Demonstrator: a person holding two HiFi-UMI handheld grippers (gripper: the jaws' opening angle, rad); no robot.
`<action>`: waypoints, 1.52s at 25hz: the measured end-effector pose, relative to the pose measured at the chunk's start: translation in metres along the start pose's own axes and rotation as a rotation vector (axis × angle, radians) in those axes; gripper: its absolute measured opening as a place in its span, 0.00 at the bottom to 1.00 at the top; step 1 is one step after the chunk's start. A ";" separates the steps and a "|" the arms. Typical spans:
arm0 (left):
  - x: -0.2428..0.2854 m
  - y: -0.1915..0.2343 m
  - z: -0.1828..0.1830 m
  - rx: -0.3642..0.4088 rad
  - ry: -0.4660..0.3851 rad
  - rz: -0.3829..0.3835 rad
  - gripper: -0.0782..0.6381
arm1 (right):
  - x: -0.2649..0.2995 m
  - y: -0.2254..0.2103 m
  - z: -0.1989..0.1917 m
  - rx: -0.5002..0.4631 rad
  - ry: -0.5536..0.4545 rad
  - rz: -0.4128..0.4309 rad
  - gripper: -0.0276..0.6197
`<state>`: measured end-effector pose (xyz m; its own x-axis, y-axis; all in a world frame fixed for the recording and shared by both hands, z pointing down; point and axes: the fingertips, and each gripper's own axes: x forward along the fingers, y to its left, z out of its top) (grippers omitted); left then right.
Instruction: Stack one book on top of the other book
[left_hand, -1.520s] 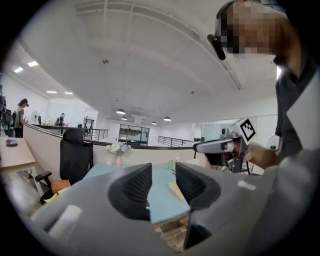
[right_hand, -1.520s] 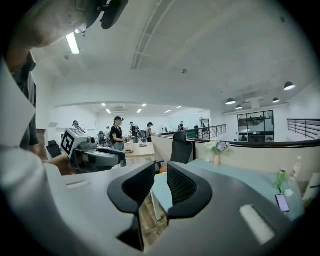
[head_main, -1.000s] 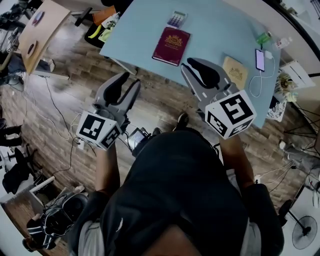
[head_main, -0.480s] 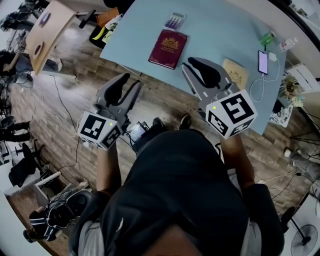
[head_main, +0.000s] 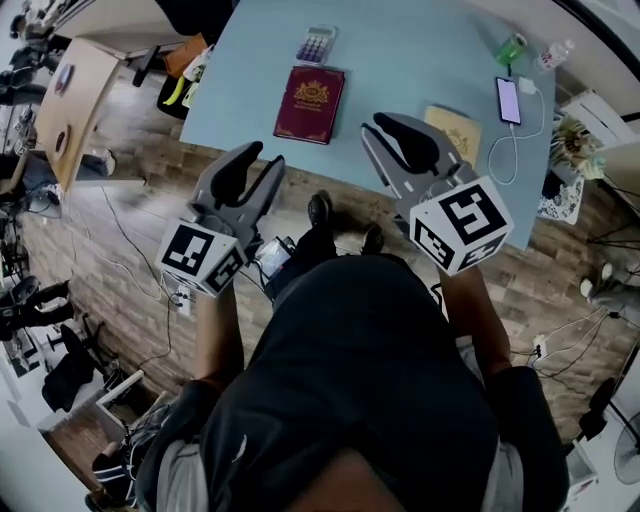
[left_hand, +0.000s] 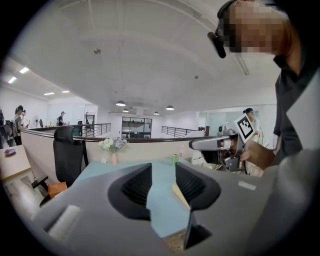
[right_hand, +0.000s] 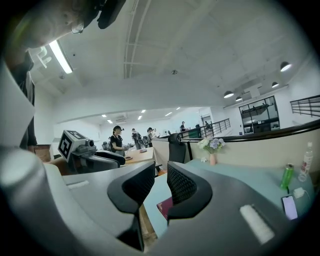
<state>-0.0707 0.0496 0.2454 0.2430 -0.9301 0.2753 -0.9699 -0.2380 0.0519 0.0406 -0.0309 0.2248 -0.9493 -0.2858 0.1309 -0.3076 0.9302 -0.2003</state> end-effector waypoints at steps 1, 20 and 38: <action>0.005 0.001 0.001 0.004 0.000 -0.015 0.39 | 0.000 -0.004 0.001 0.000 0.000 -0.015 0.13; 0.053 0.117 -0.002 -0.020 -0.022 -0.192 0.39 | 0.089 -0.012 -0.001 -0.008 0.083 -0.198 0.13; 0.077 0.212 -0.042 -0.093 0.009 -0.303 0.39 | 0.174 -0.016 -0.017 -0.012 0.171 -0.330 0.14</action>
<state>-0.2581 -0.0608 0.3181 0.5215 -0.8181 0.2423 -0.8508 -0.4770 0.2204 -0.1188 -0.0921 0.2671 -0.7745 -0.5289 0.3471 -0.5934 0.7976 -0.1087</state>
